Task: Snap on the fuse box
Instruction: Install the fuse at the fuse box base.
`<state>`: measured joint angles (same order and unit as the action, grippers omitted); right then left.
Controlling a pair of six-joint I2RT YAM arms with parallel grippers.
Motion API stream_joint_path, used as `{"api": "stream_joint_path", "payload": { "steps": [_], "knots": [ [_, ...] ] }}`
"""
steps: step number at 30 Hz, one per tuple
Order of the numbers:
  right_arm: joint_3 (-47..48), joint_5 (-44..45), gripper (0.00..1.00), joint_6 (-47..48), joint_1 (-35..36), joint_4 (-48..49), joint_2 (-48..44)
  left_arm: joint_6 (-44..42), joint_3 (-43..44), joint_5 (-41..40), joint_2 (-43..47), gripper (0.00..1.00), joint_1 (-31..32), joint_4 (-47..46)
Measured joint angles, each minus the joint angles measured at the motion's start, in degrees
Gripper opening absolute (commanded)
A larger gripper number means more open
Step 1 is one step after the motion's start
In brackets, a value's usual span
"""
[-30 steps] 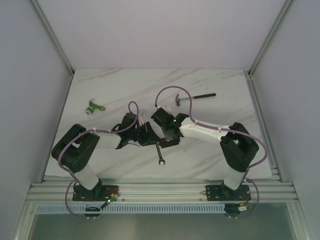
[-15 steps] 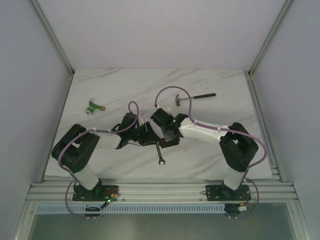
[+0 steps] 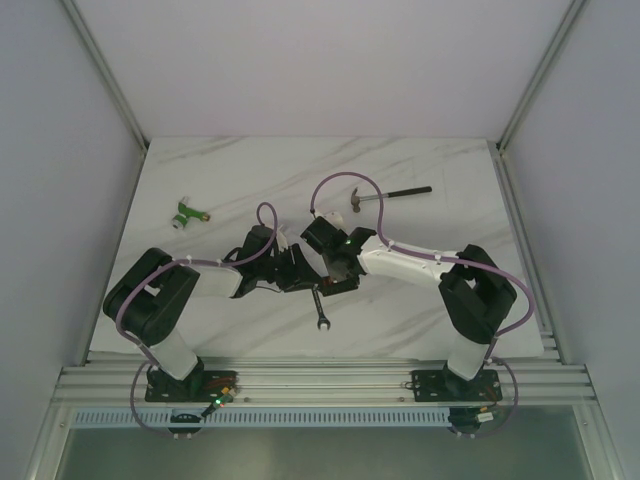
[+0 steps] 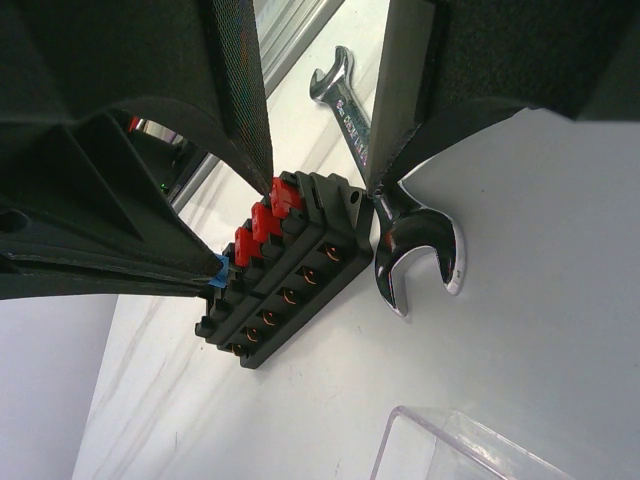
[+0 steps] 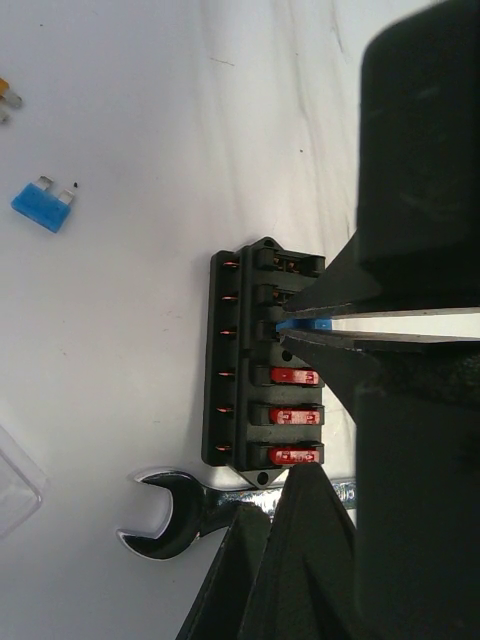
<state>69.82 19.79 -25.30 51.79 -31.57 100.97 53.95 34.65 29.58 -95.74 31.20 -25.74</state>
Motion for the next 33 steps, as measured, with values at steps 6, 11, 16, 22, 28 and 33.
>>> {"api": "stream_joint_path", "payload": {
  "steps": [6,11,16,22,28,33],
  "knots": [
    [0.00,-0.02,0.00,-0.20,0.02,0.00,0.02,0.00,0.00,0.00,0.00,0.51,0.00,0.02],
    [0.00,-0.02,0.00,-0.39,0.09,0.17,0.04,0.00,0.00,-0.02,0.00,0.51,0.00,0.02],
    [0.00,0.02,0.00,-0.50,0.09,0.42,0.63,0.00,0.00,0.00,0.00,0.51,0.00,0.02],
    [0.00,0.42,0.00,-1.07,0.13,0.42,0.63,0.00,0.00,0.00,0.00,0.51,0.00,0.02],
    [0.00,0.61,0.00,-1.49,0.24,0.42,0.68,0.02,0.00,0.00,0.00,0.51,0.00,0.02],
    [0.00,0.59,0.00,-1.49,0.35,0.63,0.94,0.17,0.00,0.00,0.00,0.50,0.00,0.02]
  ]
}}
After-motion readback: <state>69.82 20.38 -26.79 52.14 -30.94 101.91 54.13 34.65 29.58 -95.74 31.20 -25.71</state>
